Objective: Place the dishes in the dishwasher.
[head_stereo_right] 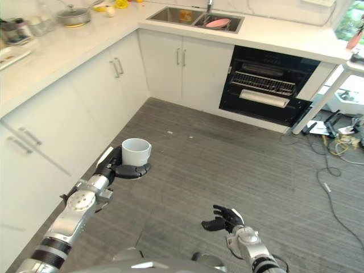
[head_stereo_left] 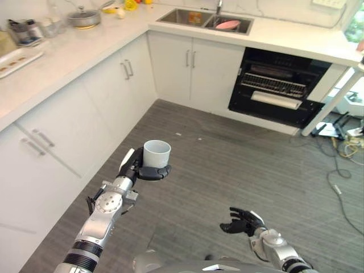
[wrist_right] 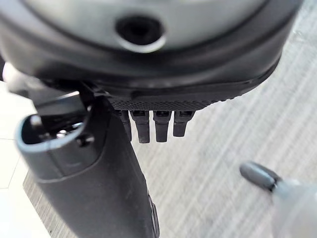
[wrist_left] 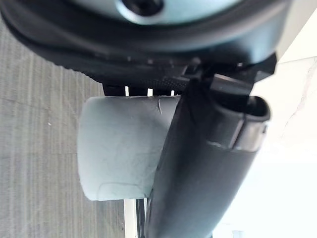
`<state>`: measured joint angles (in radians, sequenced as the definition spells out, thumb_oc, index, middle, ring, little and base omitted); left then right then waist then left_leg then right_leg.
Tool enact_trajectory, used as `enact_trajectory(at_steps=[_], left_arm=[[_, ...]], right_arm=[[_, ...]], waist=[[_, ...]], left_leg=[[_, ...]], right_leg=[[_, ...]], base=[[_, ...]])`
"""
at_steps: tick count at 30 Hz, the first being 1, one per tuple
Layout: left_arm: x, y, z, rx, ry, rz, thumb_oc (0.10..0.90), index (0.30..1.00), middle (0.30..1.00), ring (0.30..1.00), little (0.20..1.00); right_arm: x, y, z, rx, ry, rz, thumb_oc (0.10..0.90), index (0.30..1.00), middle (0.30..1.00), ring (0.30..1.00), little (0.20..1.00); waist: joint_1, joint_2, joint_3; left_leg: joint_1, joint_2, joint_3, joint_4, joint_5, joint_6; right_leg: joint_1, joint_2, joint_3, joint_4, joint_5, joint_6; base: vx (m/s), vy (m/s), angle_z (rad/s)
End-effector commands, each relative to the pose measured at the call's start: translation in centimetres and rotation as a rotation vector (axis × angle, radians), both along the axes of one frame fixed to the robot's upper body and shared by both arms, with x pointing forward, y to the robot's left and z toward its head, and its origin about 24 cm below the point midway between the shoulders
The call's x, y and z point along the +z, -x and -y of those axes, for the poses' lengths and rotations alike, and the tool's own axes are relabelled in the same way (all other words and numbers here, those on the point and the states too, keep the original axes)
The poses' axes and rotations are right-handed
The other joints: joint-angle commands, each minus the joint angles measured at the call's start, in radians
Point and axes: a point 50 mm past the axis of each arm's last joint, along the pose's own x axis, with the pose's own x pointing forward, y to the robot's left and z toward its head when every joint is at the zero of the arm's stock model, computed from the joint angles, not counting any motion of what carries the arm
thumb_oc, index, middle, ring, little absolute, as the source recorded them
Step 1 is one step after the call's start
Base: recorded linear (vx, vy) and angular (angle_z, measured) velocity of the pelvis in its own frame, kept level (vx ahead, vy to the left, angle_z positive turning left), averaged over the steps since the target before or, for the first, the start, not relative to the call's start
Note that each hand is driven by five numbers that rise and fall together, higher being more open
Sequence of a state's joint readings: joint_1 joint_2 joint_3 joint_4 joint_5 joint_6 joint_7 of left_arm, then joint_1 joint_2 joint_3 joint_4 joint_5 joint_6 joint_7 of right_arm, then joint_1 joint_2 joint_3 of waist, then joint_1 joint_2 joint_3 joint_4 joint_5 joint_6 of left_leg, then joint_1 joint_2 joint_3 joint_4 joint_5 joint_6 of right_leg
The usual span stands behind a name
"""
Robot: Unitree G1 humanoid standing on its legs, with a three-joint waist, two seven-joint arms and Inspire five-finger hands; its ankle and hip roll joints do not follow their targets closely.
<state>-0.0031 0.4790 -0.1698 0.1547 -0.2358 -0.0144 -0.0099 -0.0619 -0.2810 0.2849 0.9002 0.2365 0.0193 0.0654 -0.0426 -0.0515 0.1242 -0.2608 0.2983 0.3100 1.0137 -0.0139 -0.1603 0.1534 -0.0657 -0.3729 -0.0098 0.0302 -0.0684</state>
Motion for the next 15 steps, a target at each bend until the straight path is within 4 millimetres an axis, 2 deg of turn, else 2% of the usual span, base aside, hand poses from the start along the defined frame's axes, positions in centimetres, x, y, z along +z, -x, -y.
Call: enact_trajectory(at_steps=[1, 2, 3, 4, 5, 6, 7, 8, 10, 11, 13, 14, 15], left_arm=[[5.9, -1.4, -0.3, -0.015, 0.018, 0.300, 0.400, 0.300, 0.300, 0.300, 0.300], [5.7, -1.1, -0.2, -0.020, 0.022, 0.293, 0.400, 0.300, 0.300, 0.300, 0.300], [5.5, -0.8, -0.4, -0.014, 0.021, 0.283, 0.400, 0.300, 0.300, 0.300, 0.300], [5.4, -0.6, -0.8, 0.002, 0.014, 0.280, 0.400, 0.300, 0.300, 0.300, 0.300], [5.2, -0.4, -1.0, 0.014, 0.002, 0.277, 0.400, 0.300, 0.300, 0.300, 0.300], [5.2, -0.4, -1.0, 0.015, 0.002, 0.277, 0.400, 0.300, 0.300, 0.300, 0.300], [5.2, -0.3, -1.0, 0.017, -0.007, 0.278, 0.400, 0.300, 0.300, 0.300, 0.300], [5.1, 0.0, -1.3, 0.029, -0.021, 0.272, 0.400, 0.300, 0.300, 0.300, 0.300], [5.0, 0.6, -2.1, 0.036, -0.051, 0.256, 0.400, 0.300, 0.300, 0.300, 0.300], [5.0, 0.7, -2.2, 0.030, -0.060, 0.255, 0.400, 0.300, 0.300, 0.300, 0.300], [4.9, 0.6, -2.2, 0.021, -0.087, 0.242, 0.400, 0.300, 0.300, 0.300, 0.300], [4.7, 0.2, -1.8, 0.003, -0.090, 0.234, 0.400, 0.300, 0.300, 0.300, 0.300], [4.8, 0.0, -1.6, -0.010, -0.097, 0.235, 0.400, 0.300, 0.300, 0.300, 0.300]], right_arm=[[1.3, -2.0, 0.2, 0.046, 0.013, 0.097, 0.800, 0.900, 0.900, 0.900, 0.900], [1.2, -1.9, 0.1, 0.051, 0.012, 0.095, 0.800, 0.900, 0.900, 0.900, 0.900], [1.1, -1.7, 0.0, 0.058, 0.014, 0.089, 0.800, 0.900, 0.900, 0.900, 0.900], [1.1, -1.7, 0.0, 0.058, 0.012, 0.090, 0.800, 0.900, 0.900, 0.900, 0.900], [0.9, -1.5, -0.1, 0.056, 0.013, 0.085, 0.800, 0.900, 0.900, 0.900, 0.900], [0.9, -1.5, -0.1, 0.056, 0.013, 0.085, 0.800, 0.900, 0.900, 0.900, 0.900], [0.9, -1.6, -0.1, 0.053, 0.016, 0.083, 0.800, 0.900, 0.900, 0.900, 0.900], [0.6, -1.3, -0.1, 0.058, 0.019, 0.064, 0.800, 0.900, 0.900, 0.900, 0.900], [0.3, -0.7, -0.5, 0.069, 0.005, 0.050, 0.800, 0.900, 0.900, 0.900, 0.900], [0.2, -0.5, -0.7, 0.074, -0.003, 0.046, 0.800, 0.900, 0.900, 0.900, 0.900], [-0.2, 0.0, -1.0, 0.068, -0.014, 0.023, 0.800, 0.900, 0.900, 0.900, 0.900], [-0.6, 0.5, -1.2, 0.052, -0.026, 0.005, 0.800, 0.900, 0.900, 0.900, 0.900], [-0.6, 0.6, -1.3, 0.036, -0.036, 0.002, 0.800, 0.900, 0.900, 0.900, 0.900]], waist=[[0.044, 0.029, -0.013], [0.052, 0.024, -0.018], [0.063, 0.025, -0.016], [0.076, 0.028, -0.009], [0.085, 0.028, -0.002], [0.085, 0.027, 0.000], [0.092, 0.035, 0.009], [0.096, 0.044, 0.008], [0.105, 0.057, -0.022], [0.106, 0.050, -0.033], [0.116, 0.028, -0.046], [0.108, 0.018, -0.047], [0.096, 0.018, -0.048]], left_leg=[[0.149, -0.030, 0.067, -0.483, -0.043, 0.020], [0.142, -0.047, 0.073, -0.625, -0.035, 0.035], [0.137, -0.072, 0.051, -0.760, 0.009, 0.036], [0.115, -0.080, 0.022, -0.845, 0.057, 0.027], [0.108, -0.080, -0.002, -0.984, 0.116, 0.019], [0.114, -0.082, -0.001, -0.989, 0.119, 0.018], [0.078, -0.066, -0.004, -1.048, 0.160, 0.023], [0.053, -0.046, 0.011, -1.088, 0.197, 0.007], [0.077, -0.058, 0.012, -1.090, 0.237, 0.015], [0.081, -0.076, 0.008, -1.087, 0.244, 0.025], [0.099, -0.136, -0.023, -1.059, 0.215, 0.068], [0.109, -0.166, -0.019, -1.049, 0.193, 0.093], [0.129, -0.185, -0.012, -1.041, 0.165, 0.117]], right_leg=[[-0.001, 0.005, -0.075, -0.077, -0.114, 0.133], [0.024, -0.009, -0.066, -0.077, -0.125, 0.141], [0.045, -0.006, -0.055, -0.077, -0.134, 0.145], [0.068, 0.004, -0.044, -0.077, -0.145, 0.150], [0.097, 0.007, -0.034, -0.077, -0.166, 0.153], [0.100, 0.006, -0.034, -0.077, -0.167, 0.153], [0.116, 0.007, -0.026, -0.077, -0.169, 0.151], [0.161, 0.012, 0.002, -0.077, -0.188, 0.163], [0.195, 0.016, 0.047, -0.077, -0.206, 0.175], [0.202, 0.002, 0.061, -0.055, -0.197, 0.179], [0.181, -0.045, 0.101, 0.083, -0.177, 0.205], [0.135, -0.075, 0.098, 0.210, -0.136, 0.231], [0.097, -0.095, 0.113, 0.324, -0.068, 0.253]], base=[[0.64, 0.269, -0.67], [0.72, 0.270, -0.54], [0.47, 0.220, -0.60], [0.54, 0.219, -0.32], [0.39, 0.148, -0.16], [0.31, 0.157, -0.29], [0.45, 0.200, -1.01], [0.64, 0.287, -1.02], [0.66, 0.304, -0.80], [0.57, 0.325, -1.06], [0.52, 0.360, -0.72], [0.46, 0.382, -0.19], [0.42, 0.398, -0.01]])
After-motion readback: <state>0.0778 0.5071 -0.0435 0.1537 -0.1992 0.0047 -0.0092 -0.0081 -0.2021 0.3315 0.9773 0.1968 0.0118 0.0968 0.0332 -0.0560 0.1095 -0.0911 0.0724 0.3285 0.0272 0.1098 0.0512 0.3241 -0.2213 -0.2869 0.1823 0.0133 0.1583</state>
